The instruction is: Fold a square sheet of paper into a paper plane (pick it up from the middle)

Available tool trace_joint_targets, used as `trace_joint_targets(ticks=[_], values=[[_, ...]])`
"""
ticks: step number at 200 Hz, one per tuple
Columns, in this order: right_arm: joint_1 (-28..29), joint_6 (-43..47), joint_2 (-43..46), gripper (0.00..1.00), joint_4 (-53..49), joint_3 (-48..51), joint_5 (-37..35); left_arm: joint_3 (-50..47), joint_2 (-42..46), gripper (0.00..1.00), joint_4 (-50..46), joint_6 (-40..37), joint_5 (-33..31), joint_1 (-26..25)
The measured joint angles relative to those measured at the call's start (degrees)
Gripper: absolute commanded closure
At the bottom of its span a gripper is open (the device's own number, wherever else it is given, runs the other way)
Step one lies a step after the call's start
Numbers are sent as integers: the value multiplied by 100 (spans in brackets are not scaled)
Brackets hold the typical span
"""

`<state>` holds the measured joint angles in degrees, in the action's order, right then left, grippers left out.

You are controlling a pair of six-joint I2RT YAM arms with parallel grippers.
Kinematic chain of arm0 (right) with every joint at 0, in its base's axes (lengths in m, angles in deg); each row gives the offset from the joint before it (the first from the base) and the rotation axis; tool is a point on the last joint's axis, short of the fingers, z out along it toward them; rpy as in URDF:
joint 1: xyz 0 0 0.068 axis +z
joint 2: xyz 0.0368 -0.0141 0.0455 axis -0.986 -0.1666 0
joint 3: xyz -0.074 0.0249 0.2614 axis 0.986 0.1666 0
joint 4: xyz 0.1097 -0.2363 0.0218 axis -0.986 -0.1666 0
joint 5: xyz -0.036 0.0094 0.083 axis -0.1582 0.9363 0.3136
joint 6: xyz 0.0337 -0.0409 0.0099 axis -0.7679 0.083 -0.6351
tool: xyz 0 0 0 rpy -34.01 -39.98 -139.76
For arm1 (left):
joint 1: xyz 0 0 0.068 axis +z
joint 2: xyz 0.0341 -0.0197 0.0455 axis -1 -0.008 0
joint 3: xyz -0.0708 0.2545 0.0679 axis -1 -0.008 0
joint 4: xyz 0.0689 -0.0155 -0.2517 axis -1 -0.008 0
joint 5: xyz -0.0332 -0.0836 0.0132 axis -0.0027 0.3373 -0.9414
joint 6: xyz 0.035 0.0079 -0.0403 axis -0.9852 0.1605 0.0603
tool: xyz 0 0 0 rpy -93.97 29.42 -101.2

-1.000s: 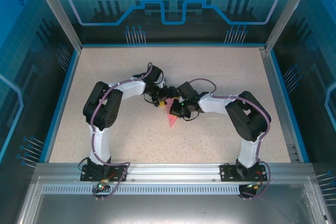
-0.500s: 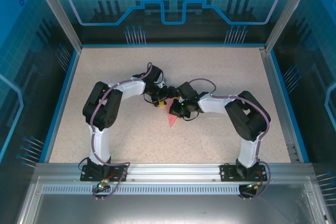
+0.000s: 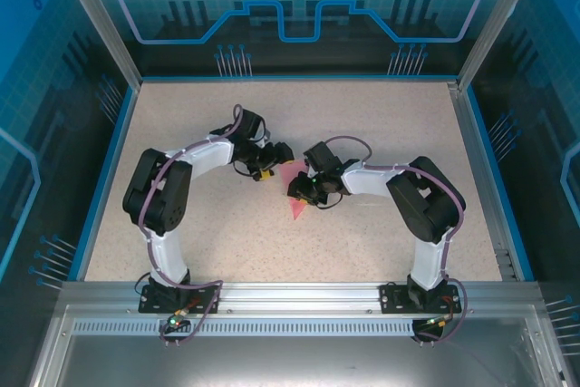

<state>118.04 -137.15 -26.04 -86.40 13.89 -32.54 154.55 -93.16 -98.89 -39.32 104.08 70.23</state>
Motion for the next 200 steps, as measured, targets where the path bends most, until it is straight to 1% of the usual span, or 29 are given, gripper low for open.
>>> trace_joint_targets(ticks=[22,33,90,100,121,153,200], values=[[0,2,0,66,37,2,26,-94,44,21,28,0,4,74],[0,20,0,67,52,2,44,-131,68,23,74,0,33,83],[0,146,0,75,144,66,127,-184,46,46,503,57,522,42],[-2,153,0,75,179,94,142,-129,-48,50,540,111,560,-4],[-2,153,2,77,286,153,155,-7,-319,56,595,136,610,-98],[-2,153,11,78,439,234,170,37,-643,59,544,131,605,-144],[-4,155,11,79,533,267,197,37,-739,63,437,129,577,-144]])
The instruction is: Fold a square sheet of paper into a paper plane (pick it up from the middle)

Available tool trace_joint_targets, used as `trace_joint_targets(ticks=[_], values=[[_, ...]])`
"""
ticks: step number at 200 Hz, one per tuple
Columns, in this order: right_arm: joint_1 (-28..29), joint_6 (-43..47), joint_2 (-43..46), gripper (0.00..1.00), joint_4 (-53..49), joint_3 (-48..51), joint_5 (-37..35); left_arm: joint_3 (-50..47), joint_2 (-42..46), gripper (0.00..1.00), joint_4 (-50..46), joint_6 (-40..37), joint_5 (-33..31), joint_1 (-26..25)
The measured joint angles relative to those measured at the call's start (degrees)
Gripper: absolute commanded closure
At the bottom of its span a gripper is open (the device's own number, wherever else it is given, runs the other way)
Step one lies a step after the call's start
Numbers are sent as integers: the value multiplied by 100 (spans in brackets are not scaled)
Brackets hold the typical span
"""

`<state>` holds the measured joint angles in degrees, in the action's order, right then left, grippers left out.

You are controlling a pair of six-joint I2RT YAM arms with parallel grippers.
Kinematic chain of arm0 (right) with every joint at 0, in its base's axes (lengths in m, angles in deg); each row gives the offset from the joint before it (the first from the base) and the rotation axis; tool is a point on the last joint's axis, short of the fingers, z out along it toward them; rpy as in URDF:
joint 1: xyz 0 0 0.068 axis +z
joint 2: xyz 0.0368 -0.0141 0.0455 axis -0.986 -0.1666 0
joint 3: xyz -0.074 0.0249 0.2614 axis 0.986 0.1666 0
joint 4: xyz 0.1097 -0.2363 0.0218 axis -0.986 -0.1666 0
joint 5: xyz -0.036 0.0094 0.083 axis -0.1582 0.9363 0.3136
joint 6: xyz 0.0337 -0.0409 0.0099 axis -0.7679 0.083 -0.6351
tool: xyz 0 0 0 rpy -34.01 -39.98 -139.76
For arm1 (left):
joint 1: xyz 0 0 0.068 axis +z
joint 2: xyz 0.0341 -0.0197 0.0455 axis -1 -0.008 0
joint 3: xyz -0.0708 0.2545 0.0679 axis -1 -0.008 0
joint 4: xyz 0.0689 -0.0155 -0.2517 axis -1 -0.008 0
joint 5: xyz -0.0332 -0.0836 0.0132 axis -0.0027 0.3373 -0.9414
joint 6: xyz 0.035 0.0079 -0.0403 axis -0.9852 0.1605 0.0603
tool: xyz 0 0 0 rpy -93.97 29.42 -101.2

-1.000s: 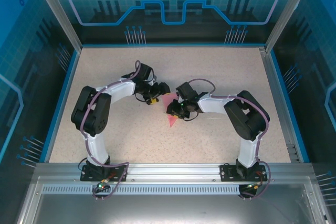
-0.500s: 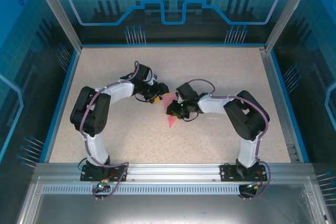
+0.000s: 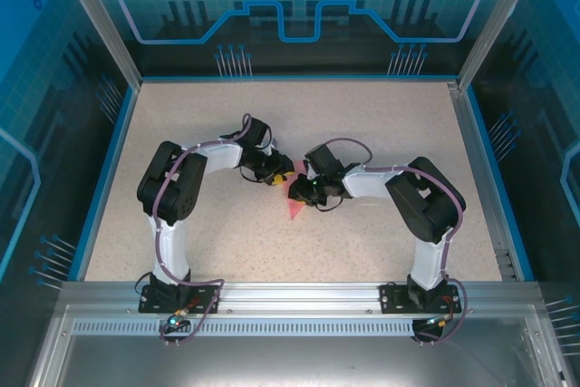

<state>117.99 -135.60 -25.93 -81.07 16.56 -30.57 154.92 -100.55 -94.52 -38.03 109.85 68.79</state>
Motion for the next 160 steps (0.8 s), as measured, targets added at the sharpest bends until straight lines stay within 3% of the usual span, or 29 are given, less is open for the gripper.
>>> trace_joint_targets(ticks=[160], values=[[-2,20,-94,81,168,-20,63,160,-76,65,-247,-26,-72,-11]])
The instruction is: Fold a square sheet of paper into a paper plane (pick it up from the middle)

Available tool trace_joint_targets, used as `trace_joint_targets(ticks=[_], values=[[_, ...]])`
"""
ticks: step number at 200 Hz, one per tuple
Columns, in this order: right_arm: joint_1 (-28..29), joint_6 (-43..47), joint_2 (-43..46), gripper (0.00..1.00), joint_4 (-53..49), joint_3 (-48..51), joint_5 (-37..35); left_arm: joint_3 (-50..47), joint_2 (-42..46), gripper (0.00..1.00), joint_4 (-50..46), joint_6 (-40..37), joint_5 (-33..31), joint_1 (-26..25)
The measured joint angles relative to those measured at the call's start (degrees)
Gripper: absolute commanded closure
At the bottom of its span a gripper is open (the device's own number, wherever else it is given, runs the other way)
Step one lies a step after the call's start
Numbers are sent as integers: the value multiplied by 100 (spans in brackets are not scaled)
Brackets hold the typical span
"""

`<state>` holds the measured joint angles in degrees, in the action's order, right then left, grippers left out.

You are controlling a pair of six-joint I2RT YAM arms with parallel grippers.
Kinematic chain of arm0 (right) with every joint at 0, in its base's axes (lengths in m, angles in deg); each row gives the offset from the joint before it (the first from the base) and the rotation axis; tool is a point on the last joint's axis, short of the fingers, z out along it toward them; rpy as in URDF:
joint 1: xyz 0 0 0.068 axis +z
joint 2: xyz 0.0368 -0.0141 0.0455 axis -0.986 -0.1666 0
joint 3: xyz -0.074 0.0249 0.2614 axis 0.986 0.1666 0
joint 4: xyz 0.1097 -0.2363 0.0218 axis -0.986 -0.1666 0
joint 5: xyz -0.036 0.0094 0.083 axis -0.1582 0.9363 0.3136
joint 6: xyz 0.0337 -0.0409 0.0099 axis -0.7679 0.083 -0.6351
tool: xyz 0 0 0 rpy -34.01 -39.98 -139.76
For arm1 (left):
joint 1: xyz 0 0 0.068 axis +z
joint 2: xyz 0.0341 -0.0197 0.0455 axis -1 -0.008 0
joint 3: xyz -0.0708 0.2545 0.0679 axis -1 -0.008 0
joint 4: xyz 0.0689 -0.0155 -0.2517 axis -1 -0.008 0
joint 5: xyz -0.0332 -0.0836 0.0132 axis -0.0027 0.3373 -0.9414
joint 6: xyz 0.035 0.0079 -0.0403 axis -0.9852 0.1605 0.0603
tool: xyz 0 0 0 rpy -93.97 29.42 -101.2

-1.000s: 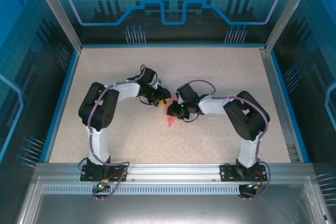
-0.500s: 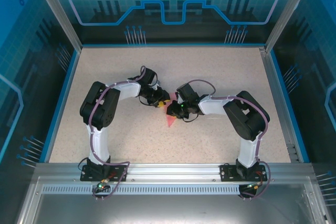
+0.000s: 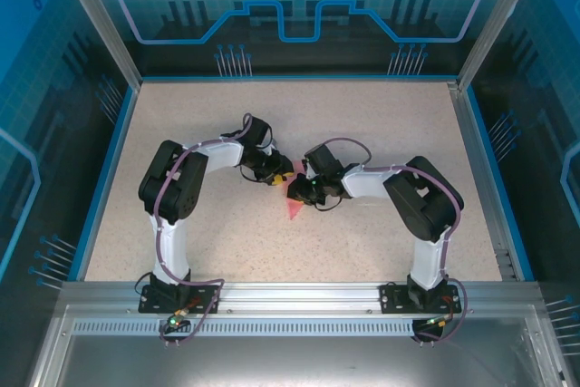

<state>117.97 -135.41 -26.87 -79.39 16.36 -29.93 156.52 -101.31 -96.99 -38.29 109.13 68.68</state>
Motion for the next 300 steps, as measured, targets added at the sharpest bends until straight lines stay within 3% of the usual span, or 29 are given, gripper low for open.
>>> trace_joint_targets(ticks=[61,108,158,209,267,300], values=[[0,22,-13,81,-11,-31,37,96,-4,65,-144,-127,-24,-9],[0,205,584,65,-455,-24,-157,138,-9,66,-251,-155,-28,-11],[2,232,885,60,-590,205,-264,138,-11,66,-260,-155,-28,-11],[2,229,883,67,-579,289,-267,109,98,64,-240,-199,46,-11],[2,197,789,80,-560,286,-271,-791,1379,65,26,-417,310,-11],[2,181,778,82,-560,286,-286,-1320,1611,66,243,-516,581,-22]])
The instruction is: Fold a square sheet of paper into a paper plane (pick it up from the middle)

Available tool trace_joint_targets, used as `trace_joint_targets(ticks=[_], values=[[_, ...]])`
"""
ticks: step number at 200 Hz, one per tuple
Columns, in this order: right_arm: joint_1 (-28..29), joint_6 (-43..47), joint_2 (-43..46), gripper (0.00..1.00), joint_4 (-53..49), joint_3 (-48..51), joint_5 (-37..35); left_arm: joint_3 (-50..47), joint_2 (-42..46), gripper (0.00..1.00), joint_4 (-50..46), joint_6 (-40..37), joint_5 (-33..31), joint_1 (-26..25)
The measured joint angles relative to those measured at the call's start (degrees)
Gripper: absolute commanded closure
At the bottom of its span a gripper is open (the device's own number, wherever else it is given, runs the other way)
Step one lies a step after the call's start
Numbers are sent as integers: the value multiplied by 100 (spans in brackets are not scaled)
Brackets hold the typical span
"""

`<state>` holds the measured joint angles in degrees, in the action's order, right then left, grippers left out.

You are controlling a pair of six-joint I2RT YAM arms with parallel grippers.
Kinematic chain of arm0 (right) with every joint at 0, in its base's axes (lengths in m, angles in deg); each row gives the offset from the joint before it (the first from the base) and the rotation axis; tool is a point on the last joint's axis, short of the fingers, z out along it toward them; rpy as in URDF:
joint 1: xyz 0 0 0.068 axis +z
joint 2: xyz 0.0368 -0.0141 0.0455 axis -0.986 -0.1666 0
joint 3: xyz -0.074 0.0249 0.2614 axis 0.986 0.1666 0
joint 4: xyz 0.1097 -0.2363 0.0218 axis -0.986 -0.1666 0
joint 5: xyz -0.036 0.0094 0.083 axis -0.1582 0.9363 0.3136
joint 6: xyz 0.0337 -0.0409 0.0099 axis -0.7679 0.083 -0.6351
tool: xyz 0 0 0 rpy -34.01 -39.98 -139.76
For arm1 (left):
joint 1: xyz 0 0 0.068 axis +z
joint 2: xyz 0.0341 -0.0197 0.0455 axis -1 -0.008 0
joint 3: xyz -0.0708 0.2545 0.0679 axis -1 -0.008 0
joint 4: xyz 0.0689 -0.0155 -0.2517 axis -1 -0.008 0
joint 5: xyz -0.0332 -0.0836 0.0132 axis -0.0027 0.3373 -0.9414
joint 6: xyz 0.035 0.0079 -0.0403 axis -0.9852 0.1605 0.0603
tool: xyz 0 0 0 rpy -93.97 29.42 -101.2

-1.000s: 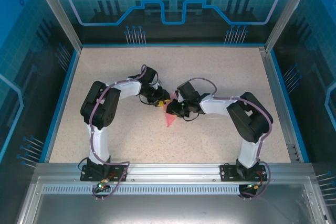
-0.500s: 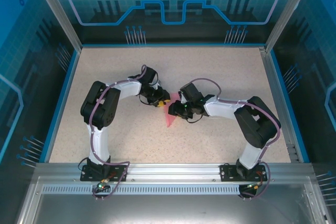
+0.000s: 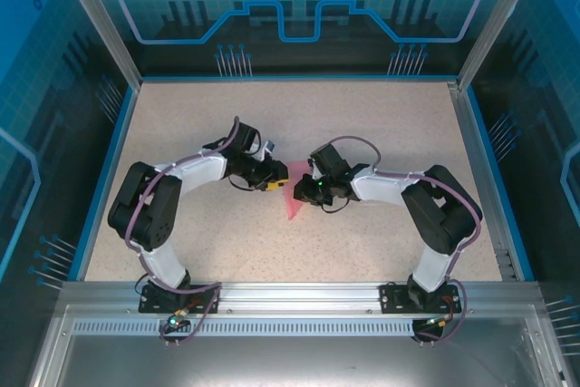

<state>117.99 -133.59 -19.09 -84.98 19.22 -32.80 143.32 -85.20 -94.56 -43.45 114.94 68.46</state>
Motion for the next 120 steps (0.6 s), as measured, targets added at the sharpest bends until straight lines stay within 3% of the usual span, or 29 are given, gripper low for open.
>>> trace_joint_targets(ticks=[79,120], values=[[0,0,-44,85,-2,-7,-22,-140,-48,74,109,-396,212,-251],[0,0,-66,85,-2,-7,-22,-140,-186,69,79,-468,28,-251]])
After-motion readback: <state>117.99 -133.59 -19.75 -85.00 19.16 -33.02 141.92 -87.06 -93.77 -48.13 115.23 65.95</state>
